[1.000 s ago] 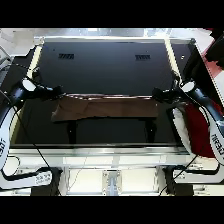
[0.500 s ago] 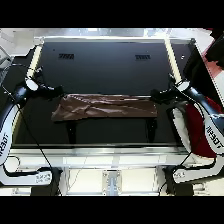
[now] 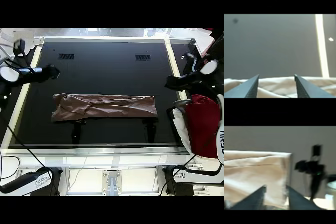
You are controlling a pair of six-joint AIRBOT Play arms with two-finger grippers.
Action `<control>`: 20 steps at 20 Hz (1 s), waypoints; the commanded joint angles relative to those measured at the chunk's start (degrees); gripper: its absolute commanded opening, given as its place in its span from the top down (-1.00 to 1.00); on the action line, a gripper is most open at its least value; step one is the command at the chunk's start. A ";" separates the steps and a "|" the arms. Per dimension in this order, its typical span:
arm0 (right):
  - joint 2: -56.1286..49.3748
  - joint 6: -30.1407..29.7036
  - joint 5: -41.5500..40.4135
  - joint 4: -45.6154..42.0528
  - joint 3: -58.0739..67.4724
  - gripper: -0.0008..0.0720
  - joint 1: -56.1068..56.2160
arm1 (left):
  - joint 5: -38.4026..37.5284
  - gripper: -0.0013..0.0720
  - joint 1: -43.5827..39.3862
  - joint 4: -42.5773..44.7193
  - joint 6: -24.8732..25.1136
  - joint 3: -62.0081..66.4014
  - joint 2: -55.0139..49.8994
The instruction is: Fold the shirts.
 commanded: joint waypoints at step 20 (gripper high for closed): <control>-0.15 -12.04 -19.04 32.57 -36.28 -0.80 -9.18 | -22.49 -0.27 -32.24 23.45 -0.31 39.15 -31.34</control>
